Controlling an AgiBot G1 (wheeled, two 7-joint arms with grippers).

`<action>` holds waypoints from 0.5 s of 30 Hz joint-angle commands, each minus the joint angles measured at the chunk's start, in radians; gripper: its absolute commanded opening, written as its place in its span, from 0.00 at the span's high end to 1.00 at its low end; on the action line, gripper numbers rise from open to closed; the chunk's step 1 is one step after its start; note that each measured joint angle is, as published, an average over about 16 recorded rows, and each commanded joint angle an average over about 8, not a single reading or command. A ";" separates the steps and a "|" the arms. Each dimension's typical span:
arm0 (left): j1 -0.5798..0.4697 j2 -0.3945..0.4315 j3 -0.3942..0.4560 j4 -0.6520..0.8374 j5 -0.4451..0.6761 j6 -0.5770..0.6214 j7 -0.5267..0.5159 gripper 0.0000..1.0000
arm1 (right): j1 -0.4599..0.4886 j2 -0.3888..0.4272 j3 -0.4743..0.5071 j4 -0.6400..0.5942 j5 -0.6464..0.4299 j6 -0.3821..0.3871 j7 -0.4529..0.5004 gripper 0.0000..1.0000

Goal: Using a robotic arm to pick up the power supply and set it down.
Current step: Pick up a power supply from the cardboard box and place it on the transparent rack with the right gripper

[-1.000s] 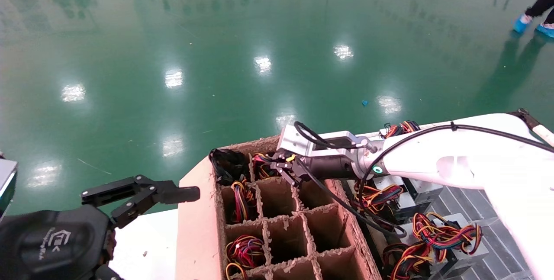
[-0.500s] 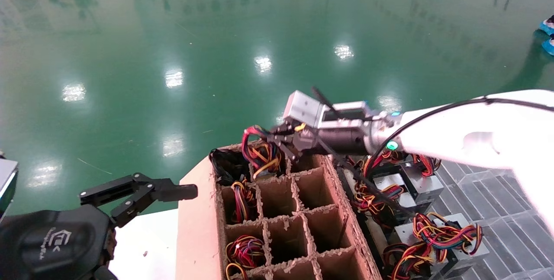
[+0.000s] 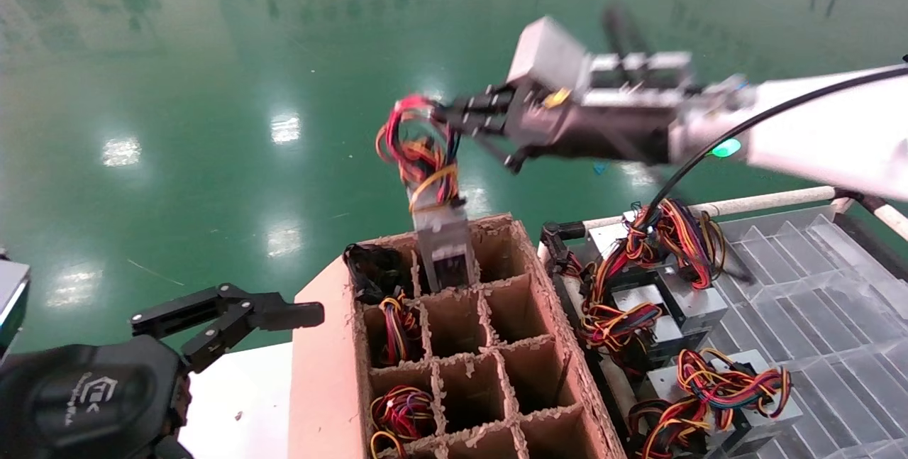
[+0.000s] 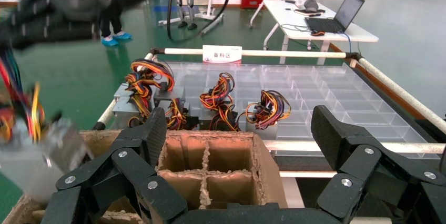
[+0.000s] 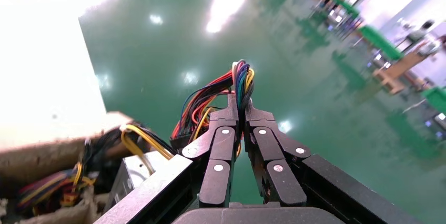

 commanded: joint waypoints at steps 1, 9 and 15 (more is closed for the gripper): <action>0.000 0.000 0.000 0.000 0.000 0.000 0.000 0.00 | 0.008 0.029 0.012 0.036 0.018 -0.020 0.014 1.00; 0.000 0.000 0.000 0.000 0.000 0.000 0.000 0.00 | 0.035 0.210 0.027 0.261 0.013 -0.052 0.180 1.00; 0.000 0.000 0.000 0.000 0.000 0.000 0.000 0.00 | 0.050 0.380 0.039 0.459 -0.013 -0.063 0.326 1.00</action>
